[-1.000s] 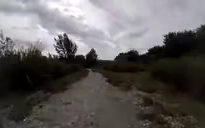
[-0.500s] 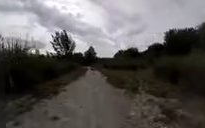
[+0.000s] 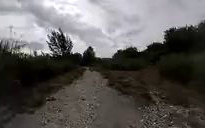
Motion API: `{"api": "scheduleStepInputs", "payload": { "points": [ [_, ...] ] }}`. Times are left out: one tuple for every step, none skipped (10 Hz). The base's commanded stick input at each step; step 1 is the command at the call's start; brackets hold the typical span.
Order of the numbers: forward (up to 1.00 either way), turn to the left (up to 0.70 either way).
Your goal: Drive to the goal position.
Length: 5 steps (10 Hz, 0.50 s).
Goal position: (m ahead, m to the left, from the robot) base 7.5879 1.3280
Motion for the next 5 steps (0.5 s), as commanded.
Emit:
{"api": "scheduleStepInputs", "payload": {
  "points": [
    [0.85,0.0],
    [0.85,0.0],
    [0.85,0.0],
    [0.85,0.0],
    [0.85,0.0]
  ]
}}
